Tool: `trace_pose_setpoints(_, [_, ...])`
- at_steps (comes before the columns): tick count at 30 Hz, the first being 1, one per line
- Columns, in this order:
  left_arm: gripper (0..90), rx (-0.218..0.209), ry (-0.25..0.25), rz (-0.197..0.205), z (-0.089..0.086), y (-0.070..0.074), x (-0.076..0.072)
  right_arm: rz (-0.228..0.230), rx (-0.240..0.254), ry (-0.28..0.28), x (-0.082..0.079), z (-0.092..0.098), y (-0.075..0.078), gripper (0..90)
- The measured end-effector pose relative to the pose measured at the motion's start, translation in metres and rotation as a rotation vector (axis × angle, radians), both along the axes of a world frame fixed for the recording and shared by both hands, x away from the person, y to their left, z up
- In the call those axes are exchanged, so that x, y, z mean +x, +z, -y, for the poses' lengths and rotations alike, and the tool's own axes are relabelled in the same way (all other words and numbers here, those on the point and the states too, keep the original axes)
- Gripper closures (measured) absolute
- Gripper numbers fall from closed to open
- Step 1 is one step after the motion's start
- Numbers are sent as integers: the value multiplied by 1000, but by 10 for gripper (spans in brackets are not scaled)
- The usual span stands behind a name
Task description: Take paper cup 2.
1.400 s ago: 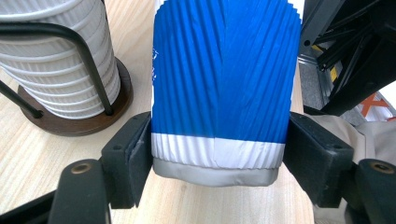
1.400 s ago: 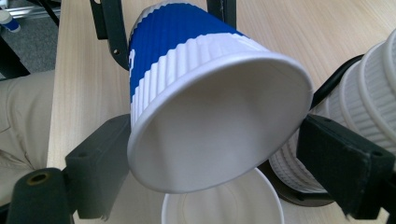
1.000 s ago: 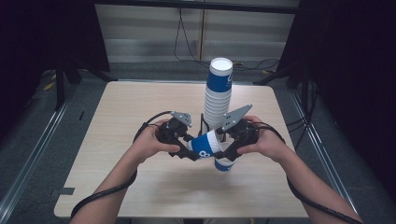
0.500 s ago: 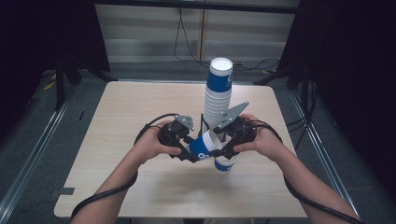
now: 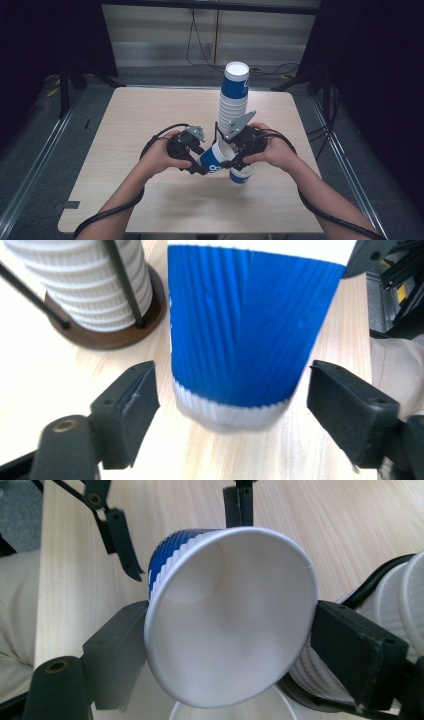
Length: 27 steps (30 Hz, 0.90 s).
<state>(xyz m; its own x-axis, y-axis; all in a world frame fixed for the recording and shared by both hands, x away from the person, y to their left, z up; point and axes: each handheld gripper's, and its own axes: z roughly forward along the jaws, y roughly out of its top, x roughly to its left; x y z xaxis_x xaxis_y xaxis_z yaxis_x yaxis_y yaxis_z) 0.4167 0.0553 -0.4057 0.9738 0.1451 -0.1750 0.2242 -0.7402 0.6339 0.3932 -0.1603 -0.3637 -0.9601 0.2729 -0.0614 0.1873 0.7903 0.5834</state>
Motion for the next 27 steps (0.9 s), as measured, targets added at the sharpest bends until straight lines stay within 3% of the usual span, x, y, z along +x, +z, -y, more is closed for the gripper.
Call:
trace_pose_setpoints(7, [189, 43, 54, 14, -17, -11, -4, 15, -43, -16, 0, -9, -5, 158])
trace_pose_setpoints(9, [189, 47, 49, 6, -22, -14, -4, 23, -64, -10, 0, -12, -6, 158])
trace_pose_setpoints(19, [189, 23, 81, -18, -33, -29, -10, 16, -70, 11, 0, -21, -11, 179])
trace_pose_setpoints(24, [189, 53, 83, -4, -39, -33, -10, 15, -54, 12, 0, -30, -14, 181])
trace_pose_setpoints(26, [189, 32, 92, -22, -42, -35, -10, 19, -48, 24, 1, -33, -17, 180])
trace_pose_setpoints(27, [189, 51, 91, -12, -43, -36, -10, 20, -47, 23, 1, -35, -19, 180])
